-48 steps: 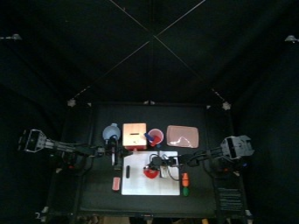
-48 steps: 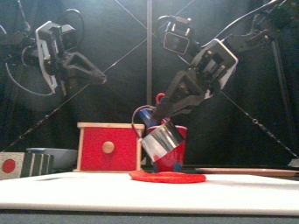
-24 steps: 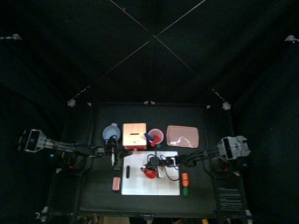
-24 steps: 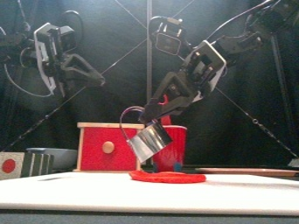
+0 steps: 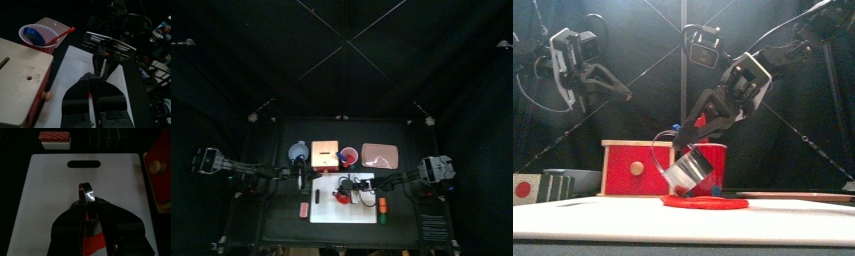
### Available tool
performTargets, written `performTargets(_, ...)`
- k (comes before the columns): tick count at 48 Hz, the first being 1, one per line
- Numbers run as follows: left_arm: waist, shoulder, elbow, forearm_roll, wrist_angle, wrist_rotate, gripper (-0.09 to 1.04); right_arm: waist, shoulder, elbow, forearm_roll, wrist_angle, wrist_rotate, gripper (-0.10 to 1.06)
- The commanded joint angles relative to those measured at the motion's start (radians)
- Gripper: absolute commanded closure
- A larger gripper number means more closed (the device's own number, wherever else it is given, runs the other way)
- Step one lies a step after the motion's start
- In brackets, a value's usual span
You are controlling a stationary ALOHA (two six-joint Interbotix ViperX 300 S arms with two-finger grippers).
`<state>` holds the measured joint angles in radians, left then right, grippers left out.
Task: Get the cutter from the drawer then cut the dough then place the extra dough in the bowl
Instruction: Cut the dough
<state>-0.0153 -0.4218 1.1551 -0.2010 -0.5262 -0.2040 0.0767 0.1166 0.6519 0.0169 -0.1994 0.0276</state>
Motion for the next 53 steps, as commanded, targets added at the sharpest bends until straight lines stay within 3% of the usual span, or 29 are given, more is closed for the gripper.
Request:
performTargets(1,0.002,-0.003,-0.009,0.002,-0.009,0.002,0.65,0.002,-0.02,-0.018,0.006,-0.011,0.003,0.33)
performTargets(17,0.0,-0.005,-0.008,0.0,-0.009,0.002,0.65,0.005,-0.02,-0.018,0.011,-0.009,0.003,0.32)
performTargets(35,0.002,-0.003,-0.003,0.002,-0.008,0.0,0.65,0.011,-0.02,-0.017,0.08,-0.011,0.003,0.2)
performTargets(53,0.0,-0.005,-0.002,0.002,-0.009,-0.002,0.65,0.023,-0.035,0.009,0.11,-0.008,0.005,0.19)
